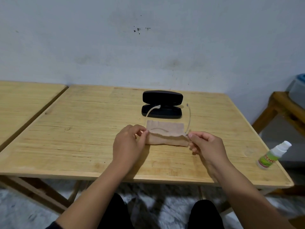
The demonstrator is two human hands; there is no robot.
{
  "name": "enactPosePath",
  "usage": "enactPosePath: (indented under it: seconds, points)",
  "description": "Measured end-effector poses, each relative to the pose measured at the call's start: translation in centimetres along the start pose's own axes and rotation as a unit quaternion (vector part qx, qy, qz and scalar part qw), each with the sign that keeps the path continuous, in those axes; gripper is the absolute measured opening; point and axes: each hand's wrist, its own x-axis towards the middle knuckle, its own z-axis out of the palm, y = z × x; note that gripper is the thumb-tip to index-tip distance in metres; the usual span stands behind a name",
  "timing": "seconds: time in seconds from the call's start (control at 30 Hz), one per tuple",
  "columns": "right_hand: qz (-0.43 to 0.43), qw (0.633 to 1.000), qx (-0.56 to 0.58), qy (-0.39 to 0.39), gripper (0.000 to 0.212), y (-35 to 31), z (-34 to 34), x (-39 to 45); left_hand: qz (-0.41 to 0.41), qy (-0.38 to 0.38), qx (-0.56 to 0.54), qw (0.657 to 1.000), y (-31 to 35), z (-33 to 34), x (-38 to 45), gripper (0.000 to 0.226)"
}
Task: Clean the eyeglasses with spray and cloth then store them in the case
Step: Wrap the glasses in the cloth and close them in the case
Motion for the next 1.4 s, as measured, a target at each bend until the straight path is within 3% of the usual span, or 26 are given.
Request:
enactPosePath:
  seconds: [0.1,0.2,0.4,0.57,0.7,0.83,0.97,1.1,1.17,1.3,1.4]
  points:
    - [0.032,0.998,0.049,0.020,0.018,0.5,0.9,0.3,-0.075,-0.006,0.016,0.997,1.1,1.1,0.2,0.019]
    - [0.031,0.998,0.044,0.012,0.031,1.1,1.4,0.2,-0.095,-0.017,0.023,0.995,1.3,1.9,0.1,0.026]
    - [-0.007,0.999,-0.017,0.029,0.013,0.9,1.0,0.0,-0.078,-0.012,0.004,0.997,1.3,1.7,0.3,0.018]
    - [-0.028,0.995,-0.058,0.072,0.014,0.7,-0.3,2.3,-0.083,0.022,-0.036,0.996,-0.1,0.5,1.5,0.007]
    - [-0.045,0.987,-0.138,0.074,0.015,0.2,-0.5,4.9,-0.098,-0.051,-0.043,0.993,-1.4,0.4,4.3,0.010]
    - [-0.068,0.963,-0.261,0.026,0.017,-0.7,0.1,7.0,-0.082,-0.134,-0.034,0.987,-1.9,1.7,6.5,0.017]
    - [-0.085,0.944,-0.318,-0.024,0.020,-1.3,1.0,7.8,-0.052,-0.170,-0.005,0.984,-2.0,2.7,7.5,0.021]
    - [-0.133,0.922,-0.359,-0.063,0.007,-1.4,0.9,7.6,-0.019,-0.178,-0.006,0.984,-1.9,2.5,7.2,0.004]
    - [-0.134,0.929,-0.338,-0.071,0.005,-1.4,0.4,7.6,-0.013,-0.175,-0.039,0.984,-1.9,2.2,7.2,0.008]
    - [-0.093,0.971,-0.160,-0.151,0.029,-1.2,-1.0,7.3,0.013,-0.209,-0.137,0.968,-2.1,1.2,7.1,0.014]
    - [-0.084,0.970,-0.124,-0.192,0.029,-0.7,-0.8,7.4,0.044,-0.247,-0.187,0.950,-3.4,1.2,6.7,0.023]
